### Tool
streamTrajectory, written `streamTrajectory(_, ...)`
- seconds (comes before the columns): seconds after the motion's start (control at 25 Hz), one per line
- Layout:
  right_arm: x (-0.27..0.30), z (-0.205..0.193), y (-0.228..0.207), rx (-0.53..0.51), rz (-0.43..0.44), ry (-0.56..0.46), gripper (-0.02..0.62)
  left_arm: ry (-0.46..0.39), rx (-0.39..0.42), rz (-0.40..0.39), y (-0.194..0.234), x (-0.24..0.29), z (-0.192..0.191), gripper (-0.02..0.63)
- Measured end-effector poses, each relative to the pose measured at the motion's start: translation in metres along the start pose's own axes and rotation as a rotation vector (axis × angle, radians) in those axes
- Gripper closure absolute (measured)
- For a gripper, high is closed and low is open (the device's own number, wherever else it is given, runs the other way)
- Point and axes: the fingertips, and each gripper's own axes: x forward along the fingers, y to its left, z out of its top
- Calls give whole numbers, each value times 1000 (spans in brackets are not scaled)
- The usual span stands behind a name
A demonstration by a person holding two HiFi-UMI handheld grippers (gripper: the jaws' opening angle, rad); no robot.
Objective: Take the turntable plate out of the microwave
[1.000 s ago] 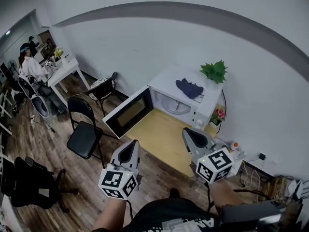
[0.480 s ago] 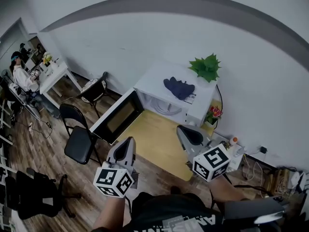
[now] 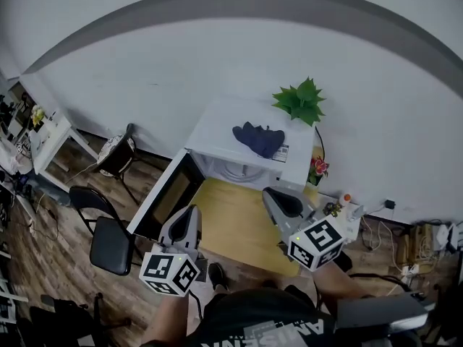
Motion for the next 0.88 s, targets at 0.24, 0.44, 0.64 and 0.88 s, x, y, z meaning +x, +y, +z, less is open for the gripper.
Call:
streamTrajectory(0.24,51,-9,2,57,-94,5,591,45,-10,-127,48,33,7,606)
streamTrajectory(0.44,80,-18,-4,96,-176,2,591,109,-53,-200,76,59,-6,606)
streamTrajectory(0.64,97,-32,-15,167,-245,-11,567,143,-121,-295,88,82,-16,556)
streamTrajectory(0.88,107,-62,-10,275,-283,-19,499,203,-185,-391,91,96,-37,515)
